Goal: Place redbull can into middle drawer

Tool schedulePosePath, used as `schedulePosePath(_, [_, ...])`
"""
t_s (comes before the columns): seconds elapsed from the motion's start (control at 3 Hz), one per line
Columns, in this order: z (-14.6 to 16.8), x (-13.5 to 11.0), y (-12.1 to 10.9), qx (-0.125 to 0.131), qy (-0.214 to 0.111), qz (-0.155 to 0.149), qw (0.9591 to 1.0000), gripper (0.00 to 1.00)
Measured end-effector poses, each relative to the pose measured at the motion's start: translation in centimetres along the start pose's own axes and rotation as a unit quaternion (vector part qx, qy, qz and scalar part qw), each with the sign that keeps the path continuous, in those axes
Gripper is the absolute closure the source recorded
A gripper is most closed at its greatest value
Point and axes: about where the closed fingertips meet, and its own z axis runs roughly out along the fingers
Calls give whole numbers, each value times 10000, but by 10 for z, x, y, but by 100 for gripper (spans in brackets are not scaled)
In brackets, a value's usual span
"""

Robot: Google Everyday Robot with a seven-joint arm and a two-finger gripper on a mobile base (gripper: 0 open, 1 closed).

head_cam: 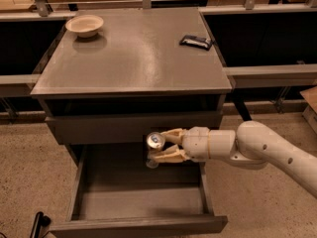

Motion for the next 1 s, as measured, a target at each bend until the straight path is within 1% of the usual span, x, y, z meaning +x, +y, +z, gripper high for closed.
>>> schedulePosePath(0.33, [16,64,3,-80,248,187,9995,100])
schedulePosePath(0.67, [29,159,22,-83,371,435,9983,100])
schedulePosePath(1.0, [32,204,33,-86,454,564,9973,100])
